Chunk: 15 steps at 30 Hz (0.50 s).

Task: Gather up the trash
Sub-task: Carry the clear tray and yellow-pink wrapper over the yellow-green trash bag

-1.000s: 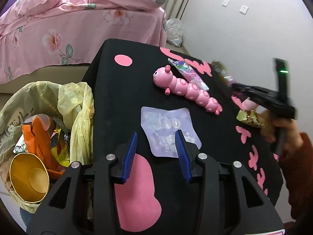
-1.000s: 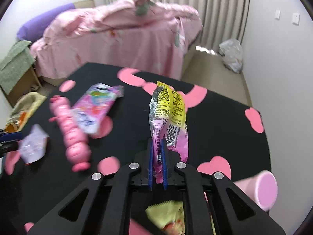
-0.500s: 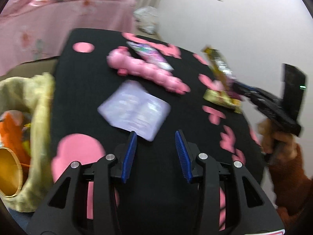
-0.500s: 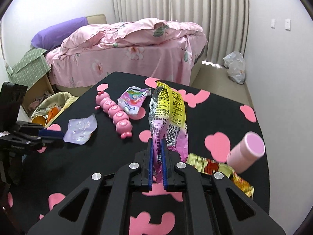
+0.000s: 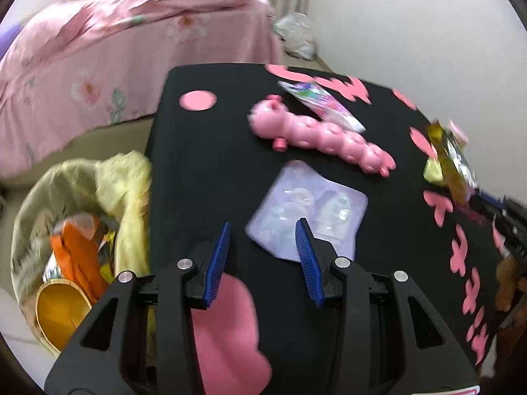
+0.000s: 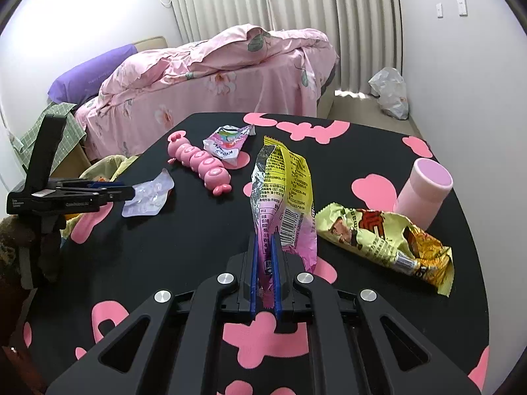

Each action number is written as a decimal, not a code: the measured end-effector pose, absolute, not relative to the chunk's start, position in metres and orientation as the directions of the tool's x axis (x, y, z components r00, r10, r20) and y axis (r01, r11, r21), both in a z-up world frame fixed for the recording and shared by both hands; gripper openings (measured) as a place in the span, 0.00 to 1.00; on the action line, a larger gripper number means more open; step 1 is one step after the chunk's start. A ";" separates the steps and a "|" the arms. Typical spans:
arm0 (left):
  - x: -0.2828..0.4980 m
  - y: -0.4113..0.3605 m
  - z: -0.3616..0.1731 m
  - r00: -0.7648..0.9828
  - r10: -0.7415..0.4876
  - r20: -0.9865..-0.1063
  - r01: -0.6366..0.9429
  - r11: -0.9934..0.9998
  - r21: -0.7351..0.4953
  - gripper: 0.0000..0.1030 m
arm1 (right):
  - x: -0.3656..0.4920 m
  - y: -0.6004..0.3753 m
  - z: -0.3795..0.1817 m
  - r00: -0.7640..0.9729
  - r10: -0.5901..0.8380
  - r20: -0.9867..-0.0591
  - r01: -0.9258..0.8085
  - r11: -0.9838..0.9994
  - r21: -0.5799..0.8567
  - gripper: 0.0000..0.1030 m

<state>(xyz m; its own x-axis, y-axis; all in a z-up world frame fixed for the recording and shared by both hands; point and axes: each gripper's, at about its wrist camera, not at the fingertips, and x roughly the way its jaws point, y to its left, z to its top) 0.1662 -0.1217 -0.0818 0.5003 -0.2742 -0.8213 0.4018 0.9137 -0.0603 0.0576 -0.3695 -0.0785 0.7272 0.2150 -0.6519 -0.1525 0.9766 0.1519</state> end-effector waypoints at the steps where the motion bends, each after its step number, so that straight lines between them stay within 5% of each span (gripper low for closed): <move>1: 0.165 -0.126 -0.083 0.496 -0.268 -0.826 0.417 0.908 -0.044 0.38 | 0.056 -0.370 -0.079 0.728 0.217 -0.651 -0.151 0.976 0.156 0.08; 3: 0.162 -0.136 -0.085 0.512 -0.229 -0.828 0.436 0.900 0.021 0.36 | 0.055 -0.371 -0.080 0.728 0.223 -0.649 -0.149 0.975 0.168 0.08; 5: 0.161 -0.137 -0.086 0.506 -0.247 -0.826 0.445 0.895 0.006 0.12 | 0.053 -0.372 -0.081 0.729 0.226 -0.645 -0.147 0.973 0.175 0.08; 7: 0.162 -0.130 -0.086 0.498 -0.273 -0.823 0.423 0.905 -0.044 0.03 | 0.050 -0.372 -0.081 0.732 0.229 -0.642 -0.146 0.973 0.180 0.08; 15: 0.144 -0.113 -0.063 0.549 -0.379 -0.745 0.384 0.906 -0.177 0.01 | 0.045 -0.375 -0.079 0.738 0.235 -0.633 -0.139 0.970 0.197 0.08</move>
